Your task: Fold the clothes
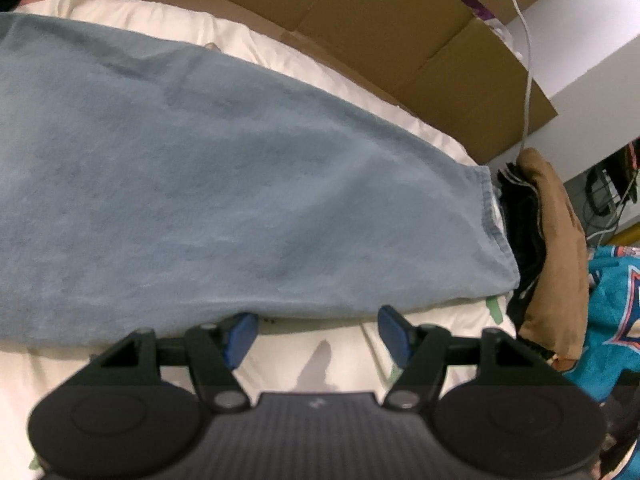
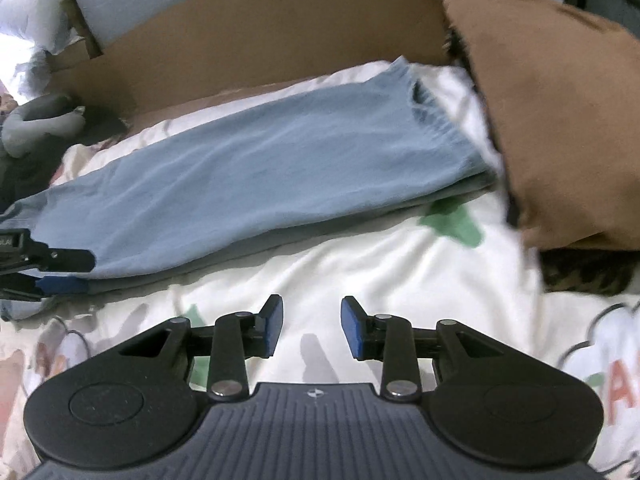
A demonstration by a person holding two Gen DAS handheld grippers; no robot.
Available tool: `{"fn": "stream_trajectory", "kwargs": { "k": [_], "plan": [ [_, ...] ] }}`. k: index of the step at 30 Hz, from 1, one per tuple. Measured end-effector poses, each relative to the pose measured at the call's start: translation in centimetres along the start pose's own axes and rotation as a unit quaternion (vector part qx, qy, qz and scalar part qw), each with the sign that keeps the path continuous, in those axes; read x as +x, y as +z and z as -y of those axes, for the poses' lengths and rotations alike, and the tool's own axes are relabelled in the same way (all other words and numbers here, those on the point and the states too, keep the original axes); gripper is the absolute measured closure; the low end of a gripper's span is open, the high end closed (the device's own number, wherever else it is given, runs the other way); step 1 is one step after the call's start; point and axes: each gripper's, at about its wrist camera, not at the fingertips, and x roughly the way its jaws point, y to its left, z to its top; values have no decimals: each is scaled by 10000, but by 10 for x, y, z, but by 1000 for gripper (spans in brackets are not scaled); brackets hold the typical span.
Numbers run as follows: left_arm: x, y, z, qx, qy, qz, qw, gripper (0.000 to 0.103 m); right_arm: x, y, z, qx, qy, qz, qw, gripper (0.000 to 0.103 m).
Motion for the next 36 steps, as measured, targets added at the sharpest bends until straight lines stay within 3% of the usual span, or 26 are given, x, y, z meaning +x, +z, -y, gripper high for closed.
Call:
{"fn": "stream_trajectory", "kwargs": {
  "k": [7,17,26,30,36],
  "plan": [
    [-6,11,8,73,-91,130,9998,34,30,9,-21,-49,260,-89,9996,62],
    [-3,22,12,83,-117,204,9997,34,50,33,-59,-465,292,85,9985,61],
    [-1,-2,7,21,-330,-33,9994,34,48,23,-37,335,645,-201,9972,54],
    [11,-6,-4,-271,-340,-120,9990,34,46,17,-35,155,565,-137,9982,54],
    [10,-5,-13,-952,-609,58,9936,29,45,19,-34,139,526,-69,9985,54]
  ]
}}
